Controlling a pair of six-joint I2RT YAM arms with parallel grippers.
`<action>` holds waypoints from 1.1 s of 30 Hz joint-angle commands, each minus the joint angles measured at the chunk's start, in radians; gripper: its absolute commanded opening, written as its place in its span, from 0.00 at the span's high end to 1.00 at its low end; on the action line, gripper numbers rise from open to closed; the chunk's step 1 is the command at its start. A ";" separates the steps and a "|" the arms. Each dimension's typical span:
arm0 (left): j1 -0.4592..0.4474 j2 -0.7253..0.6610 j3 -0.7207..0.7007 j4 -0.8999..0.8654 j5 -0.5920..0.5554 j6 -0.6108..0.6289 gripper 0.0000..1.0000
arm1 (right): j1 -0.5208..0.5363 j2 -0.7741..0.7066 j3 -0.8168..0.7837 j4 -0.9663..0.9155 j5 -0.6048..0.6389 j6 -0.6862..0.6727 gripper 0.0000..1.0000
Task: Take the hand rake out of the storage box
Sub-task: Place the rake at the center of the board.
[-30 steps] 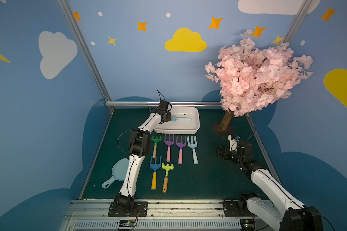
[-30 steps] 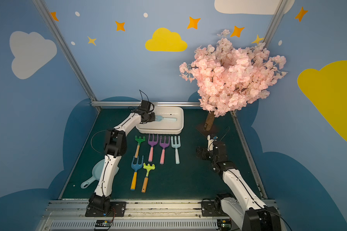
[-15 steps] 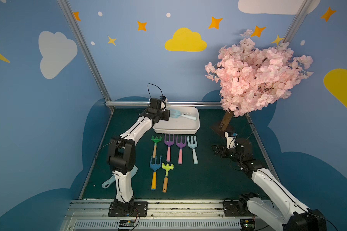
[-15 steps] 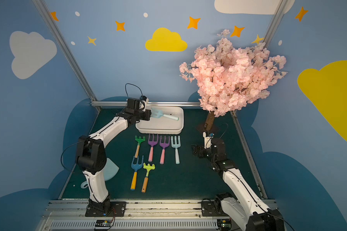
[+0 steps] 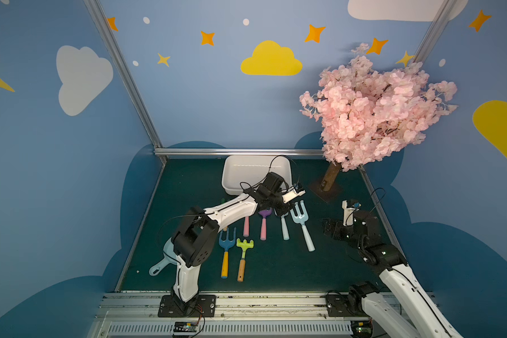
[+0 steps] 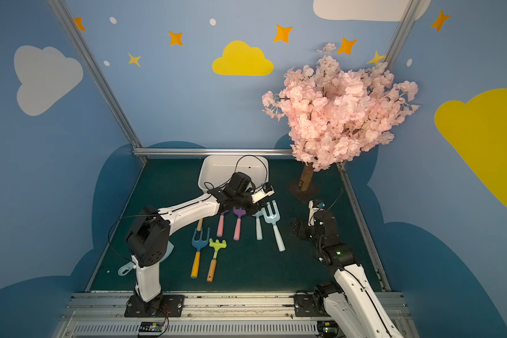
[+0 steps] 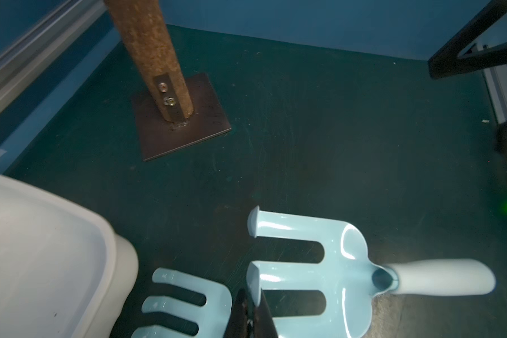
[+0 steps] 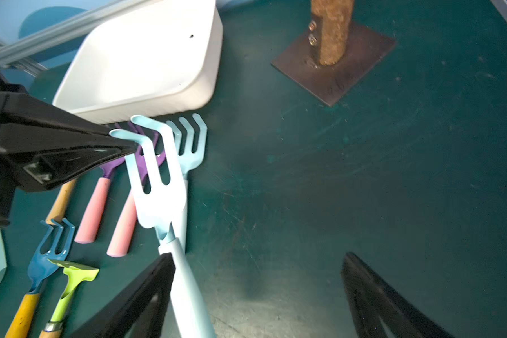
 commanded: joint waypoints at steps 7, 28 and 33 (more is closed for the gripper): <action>-0.062 0.267 0.263 -0.096 0.005 0.055 0.94 | -0.022 -0.011 -0.035 -0.101 -0.024 0.115 0.08; -0.061 0.340 0.332 -0.058 0.015 -0.020 0.63 | 0.054 0.174 -0.098 -0.010 -0.120 0.143 0.26; -0.057 0.165 0.166 0.018 0.027 -0.115 0.50 | 0.081 0.214 -0.101 0.004 -0.108 0.146 0.32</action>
